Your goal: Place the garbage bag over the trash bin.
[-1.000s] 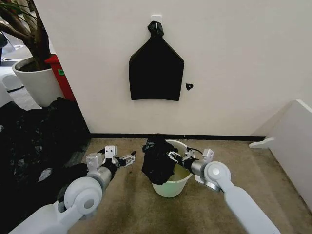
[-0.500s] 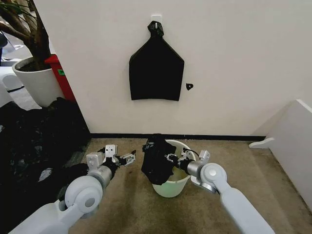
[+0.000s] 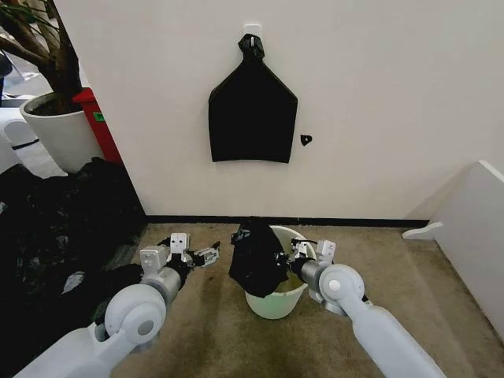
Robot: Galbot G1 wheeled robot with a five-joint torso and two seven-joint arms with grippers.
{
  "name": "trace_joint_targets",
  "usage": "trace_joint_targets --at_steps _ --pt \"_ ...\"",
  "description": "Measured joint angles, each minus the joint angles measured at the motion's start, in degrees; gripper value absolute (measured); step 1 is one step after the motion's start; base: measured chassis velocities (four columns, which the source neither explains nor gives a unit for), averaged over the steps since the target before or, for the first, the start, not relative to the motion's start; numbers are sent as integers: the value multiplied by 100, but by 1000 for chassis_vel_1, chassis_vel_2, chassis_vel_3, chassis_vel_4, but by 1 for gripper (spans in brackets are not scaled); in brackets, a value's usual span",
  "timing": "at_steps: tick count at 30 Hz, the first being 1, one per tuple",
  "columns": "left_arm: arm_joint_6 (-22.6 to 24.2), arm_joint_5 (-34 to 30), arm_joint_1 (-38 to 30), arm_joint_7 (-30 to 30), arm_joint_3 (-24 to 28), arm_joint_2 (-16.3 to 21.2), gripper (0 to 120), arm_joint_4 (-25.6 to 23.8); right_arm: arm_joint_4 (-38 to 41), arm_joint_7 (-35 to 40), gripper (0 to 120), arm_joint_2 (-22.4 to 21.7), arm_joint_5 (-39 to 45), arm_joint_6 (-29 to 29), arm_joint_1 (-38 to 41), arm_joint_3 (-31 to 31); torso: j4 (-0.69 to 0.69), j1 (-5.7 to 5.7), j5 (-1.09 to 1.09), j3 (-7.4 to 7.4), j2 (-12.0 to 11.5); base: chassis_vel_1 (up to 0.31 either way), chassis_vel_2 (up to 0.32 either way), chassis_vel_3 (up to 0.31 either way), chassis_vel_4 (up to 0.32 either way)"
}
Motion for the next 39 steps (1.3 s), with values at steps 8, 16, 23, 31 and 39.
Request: trace_joint_targets --at_steps 8,16,23,31,39 --pt "355 24 -468 130 355 -107 100 209 658 550 0 -158 -394 -140 -41 -257 0 0 0 0 0 0 0 0 0" --pt "927 -241 -1266 -48 1005 -515 100 754 766 532 0 -247 -324 -159 -36 -243 0 0 1 0 0 0 0 0 0" --pt "1335 -686 -1818 -632 1485 -985 100 1090 756 509 0 -263 -251 -152 -6 -197 -1 0 0 0 0 0 0 0 0" --pt "1658 -1152 -2151 -1214 1754 -1373 94 1464 736 486 0 -283 -119 -135 1 -120 0 0 1 0 0 0 0 0 0" --pt "1724 -1495 -2298 -1602 1850 -1667 68 1721 733 481 0 -316 -65 -129 -17 -89 0 0 2 0 0 0 0 0 0"
